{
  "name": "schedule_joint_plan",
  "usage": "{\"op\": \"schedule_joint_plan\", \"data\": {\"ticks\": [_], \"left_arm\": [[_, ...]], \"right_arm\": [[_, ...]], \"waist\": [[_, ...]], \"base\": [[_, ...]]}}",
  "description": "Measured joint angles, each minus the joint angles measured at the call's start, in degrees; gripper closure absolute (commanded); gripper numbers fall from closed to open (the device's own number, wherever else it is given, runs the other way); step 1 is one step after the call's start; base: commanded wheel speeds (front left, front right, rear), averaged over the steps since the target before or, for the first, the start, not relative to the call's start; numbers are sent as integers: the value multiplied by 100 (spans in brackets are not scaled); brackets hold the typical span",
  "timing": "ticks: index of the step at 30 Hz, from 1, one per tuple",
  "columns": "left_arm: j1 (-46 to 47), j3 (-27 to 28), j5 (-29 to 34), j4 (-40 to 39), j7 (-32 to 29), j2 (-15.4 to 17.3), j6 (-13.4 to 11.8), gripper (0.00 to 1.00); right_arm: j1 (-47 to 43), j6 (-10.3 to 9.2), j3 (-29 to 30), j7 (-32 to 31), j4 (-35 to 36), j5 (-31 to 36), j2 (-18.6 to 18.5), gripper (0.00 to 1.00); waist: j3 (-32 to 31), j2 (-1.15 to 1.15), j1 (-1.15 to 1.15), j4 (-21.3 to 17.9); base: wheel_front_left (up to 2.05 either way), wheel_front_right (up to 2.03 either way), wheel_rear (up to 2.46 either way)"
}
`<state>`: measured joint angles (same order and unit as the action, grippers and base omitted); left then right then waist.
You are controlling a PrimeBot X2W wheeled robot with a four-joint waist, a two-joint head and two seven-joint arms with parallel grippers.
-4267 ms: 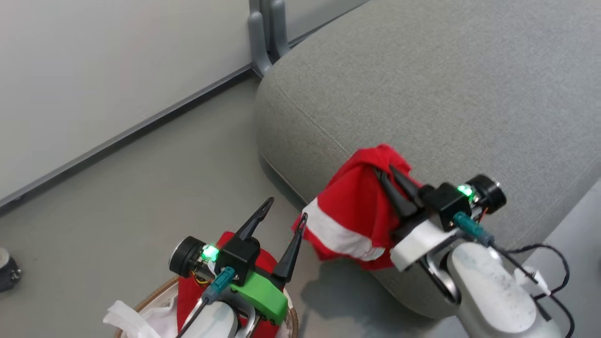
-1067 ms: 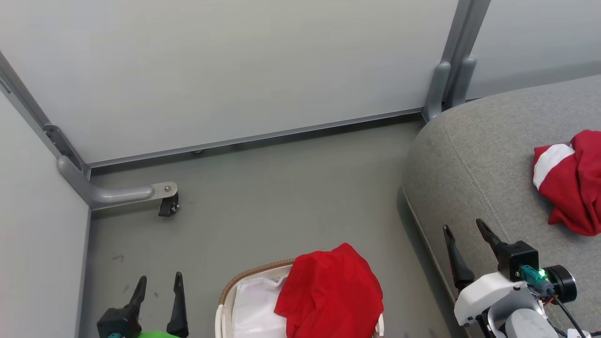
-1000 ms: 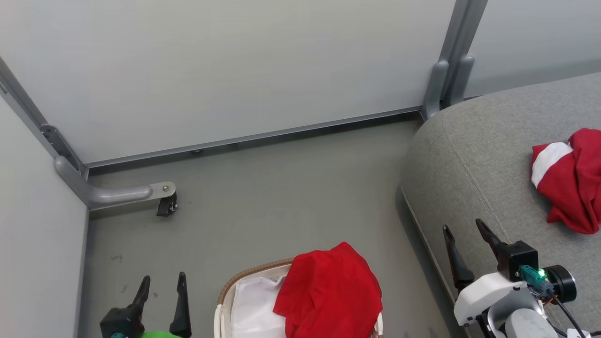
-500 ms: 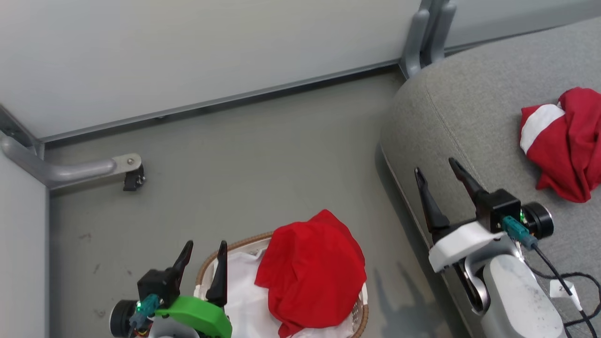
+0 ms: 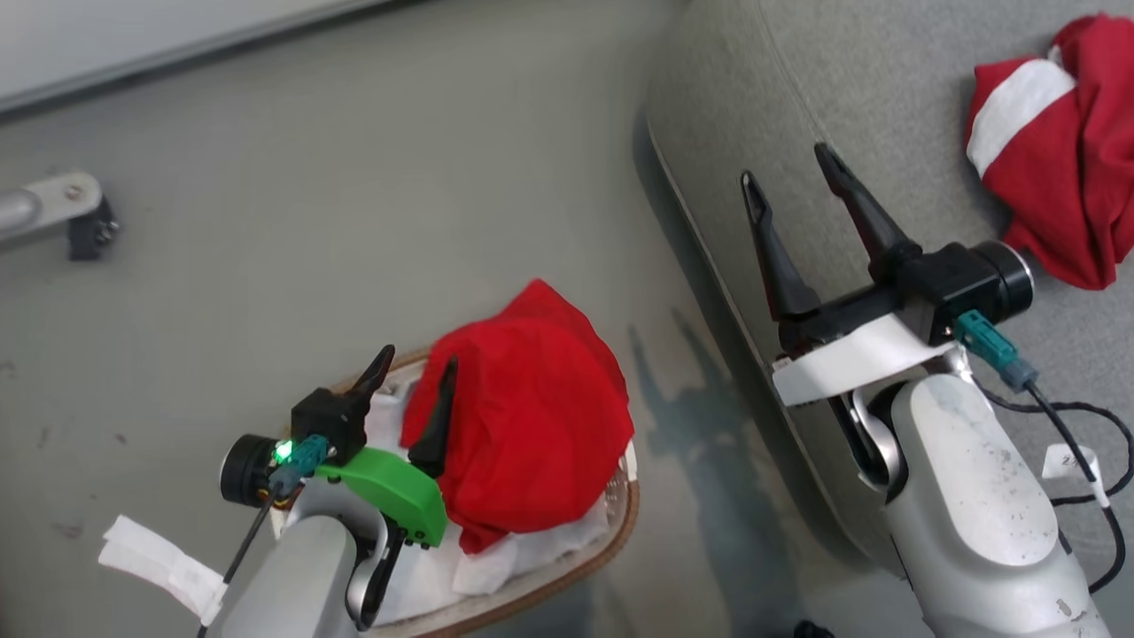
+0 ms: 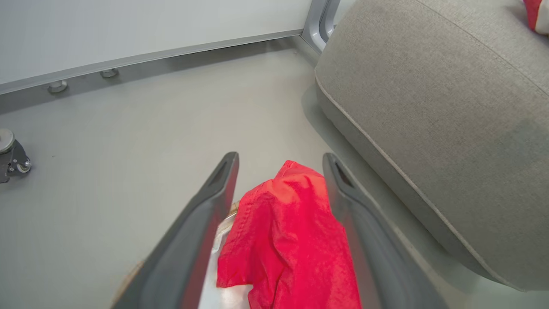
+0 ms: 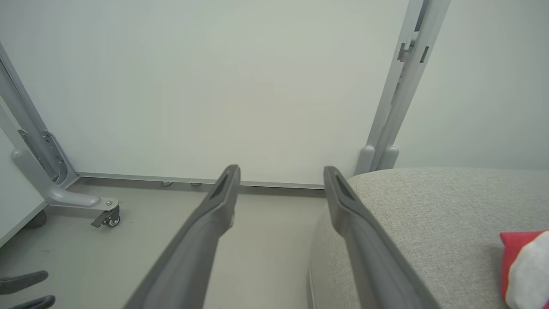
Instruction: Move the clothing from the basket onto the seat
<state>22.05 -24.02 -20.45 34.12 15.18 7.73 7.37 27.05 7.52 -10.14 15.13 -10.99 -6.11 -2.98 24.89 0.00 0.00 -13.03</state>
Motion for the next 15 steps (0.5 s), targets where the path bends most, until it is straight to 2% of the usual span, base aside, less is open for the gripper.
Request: {"op": "schedule_joint_plan", "data": {"ticks": [15], "left_arm": [[1231,-1022,-668,1015,0,445,0,0]], "right_arm": [[364,0,-124,0,499,-151,0,0]], "waist": [[1579,0,0,-503]], "base": [[0,0,0]]}}
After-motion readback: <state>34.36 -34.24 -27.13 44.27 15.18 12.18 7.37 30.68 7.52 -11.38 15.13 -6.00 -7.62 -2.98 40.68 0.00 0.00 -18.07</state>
